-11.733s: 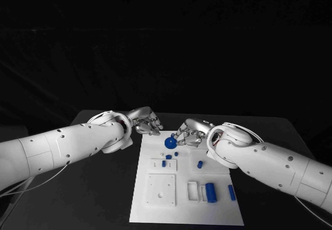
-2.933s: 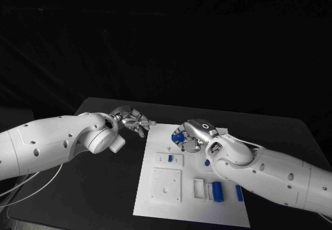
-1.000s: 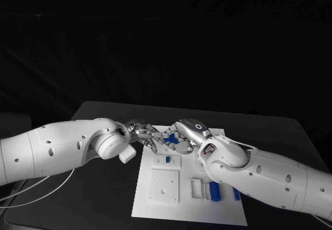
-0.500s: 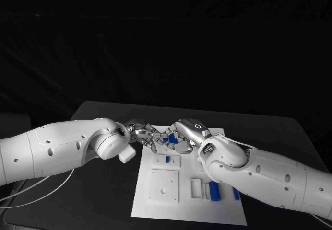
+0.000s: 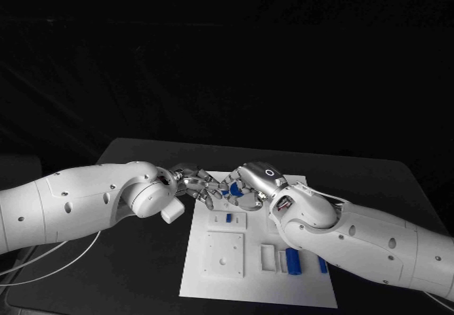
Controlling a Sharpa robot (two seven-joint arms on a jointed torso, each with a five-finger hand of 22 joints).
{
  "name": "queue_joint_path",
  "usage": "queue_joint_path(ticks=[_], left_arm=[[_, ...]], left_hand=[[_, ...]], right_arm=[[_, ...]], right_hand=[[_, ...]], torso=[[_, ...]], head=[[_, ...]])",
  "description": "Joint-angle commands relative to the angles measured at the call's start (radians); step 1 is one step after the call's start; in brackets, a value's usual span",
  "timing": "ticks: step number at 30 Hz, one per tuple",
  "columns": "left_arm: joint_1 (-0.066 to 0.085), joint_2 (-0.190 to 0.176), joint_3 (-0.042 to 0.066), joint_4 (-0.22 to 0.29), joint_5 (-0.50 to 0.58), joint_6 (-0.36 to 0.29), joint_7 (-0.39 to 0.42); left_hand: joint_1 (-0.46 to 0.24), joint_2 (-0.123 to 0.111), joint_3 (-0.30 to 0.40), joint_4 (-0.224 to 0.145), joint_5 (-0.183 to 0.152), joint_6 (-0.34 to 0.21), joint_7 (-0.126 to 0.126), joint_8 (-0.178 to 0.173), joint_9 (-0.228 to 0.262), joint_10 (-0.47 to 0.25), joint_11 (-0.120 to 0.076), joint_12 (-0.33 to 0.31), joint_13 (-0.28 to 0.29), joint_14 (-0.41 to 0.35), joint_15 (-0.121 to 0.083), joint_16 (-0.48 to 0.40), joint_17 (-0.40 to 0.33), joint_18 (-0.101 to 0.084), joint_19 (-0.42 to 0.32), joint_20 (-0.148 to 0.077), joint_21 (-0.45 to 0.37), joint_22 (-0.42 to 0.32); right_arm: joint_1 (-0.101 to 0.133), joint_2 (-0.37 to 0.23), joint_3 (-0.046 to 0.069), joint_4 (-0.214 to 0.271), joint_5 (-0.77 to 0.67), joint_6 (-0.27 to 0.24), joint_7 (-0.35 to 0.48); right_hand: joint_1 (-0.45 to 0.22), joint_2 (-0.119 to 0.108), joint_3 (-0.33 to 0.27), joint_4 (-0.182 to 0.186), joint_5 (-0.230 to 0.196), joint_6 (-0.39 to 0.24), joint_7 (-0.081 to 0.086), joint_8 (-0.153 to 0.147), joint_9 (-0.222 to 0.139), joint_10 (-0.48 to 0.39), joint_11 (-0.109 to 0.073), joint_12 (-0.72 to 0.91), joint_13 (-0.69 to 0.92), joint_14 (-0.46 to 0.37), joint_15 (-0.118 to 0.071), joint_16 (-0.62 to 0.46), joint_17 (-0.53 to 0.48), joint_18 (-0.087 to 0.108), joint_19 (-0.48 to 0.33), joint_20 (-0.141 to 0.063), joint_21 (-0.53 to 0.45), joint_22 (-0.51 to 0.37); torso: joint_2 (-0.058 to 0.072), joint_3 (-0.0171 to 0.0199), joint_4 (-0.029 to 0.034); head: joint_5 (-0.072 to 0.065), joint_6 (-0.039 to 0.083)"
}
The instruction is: Assemble the parts on the task board
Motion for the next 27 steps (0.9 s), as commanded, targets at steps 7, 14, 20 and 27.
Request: queue_joint_path(ticks=[7, 14, 20, 27], left_arm=[[0.001, 0.004, 0.002, 0.004, 0.014, 0.033, 0.012], [0.001, 0.003, 0.002, 0.002, 0.007, 0.017, 0.015], [0.001, 0.000, 0.002, 0.002, 0.003, 0.006, 0.018], [0.001, -0.003, 0.002, 0.002, 0.017, -0.035, 0.034]], left_hand=[[0.010, -0.022, 0.146, -0.091, -0.039, 0.049, -0.005, 0.007, 0.023, 0.055, -0.015, -0.010, -0.001, 0.010, -0.023, 0.025, 0.015, -0.002, -0.017, -0.022, 0.041, 0.094], [-0.055, -0.055, 0.240, -0.117, -0.020, 0.078, -0.015, 0.004, 0.067, 0.101, -0.028, -0.006, 0.000, 0.004, -0.035, 0.092, 0.053, -0.004, -0.027, -0.034, 0.081, 0.187], [-0.088, -0.073, 0.276, -0.123, -0.015, 0.098, -0.030, 0.008, 0.112, 0.132, -0.041, 0.004, 0.002, 0.008, -0.044, 0.143, 0.074, -0.007, -0.019, -0.041, 0.090, 0.224], [-0.104, -0.079, 0.297, -0.123, -0.016, 0.099, -0.033, 0.006, 0.145, 0.143, -0.044, 0.008, 0.002, 0.004, -0.047, 0.167, 0.079, -0.009, -0.015, -0.044, 0.085, 0.248]], right_arm=[[-0.001, 0.005, 0.000, -0.008, 0.000, 0.018, 0.003], [-0.002, 0.005, 0.000, -0.010, 0.002, 0.005, 0.001], [-0.004, -0.001, 0.000, -0.014, 0.010, -0.021, -0.010], [-0.011, -0.017, 0.000, -0.009, 0.049, -0.043, -0.010]], right_hand=[[0.008, -0.004, -0.004, 0.005, -0.005, 0.007, -0.002, 0.002, 0.001, -0.001, -0.003, -0.006, 0.001, 0.000, -0.008, -0.003, -0.001, -0.009, 0.046, -0.009, 0.000, 0.066], [0.007, -0.006, -0.003, 0.005, -0.007, -0.012, 0.003, 0.002, 0.000, -0.007, 0.000, -0.018, -0.008, -0.002, -0.006, -0.010, -0.007, -0.008, 0.045, -0.009, -0.011, 0.063], [0.000, -0.023, -0.006, 0.013, -0.019, -0.054, 0.013, 0.002, 0.000, -0.023, 0.003, -0.046, -0.032, -0.006, -0.004, -0.033, -0.021, -0.003, 0.041, -0.007, -0.043, 0.054], [0.023, -0.027, -0.117, 0.064, -0.114, -0.076, 0.016, 0.002, 0.000, -0.037, 0.006, -0.066, -0.055, -0.006, -0.003, -0.059, -0.031, 0.001, 0.044, -0.004, -0.087, 0.038]], torso=[[0.000, 0.0008, -0.0002], [0.000, 0.0007, -0.0003], [-0.001, 0.0006, -0.0008], [-0.001, 0.0003, 0.0006]], head=[[-0.001, -0.003], [-0.001, -0.004], [-0.001, -0.004], [-0.001, 0.000]])
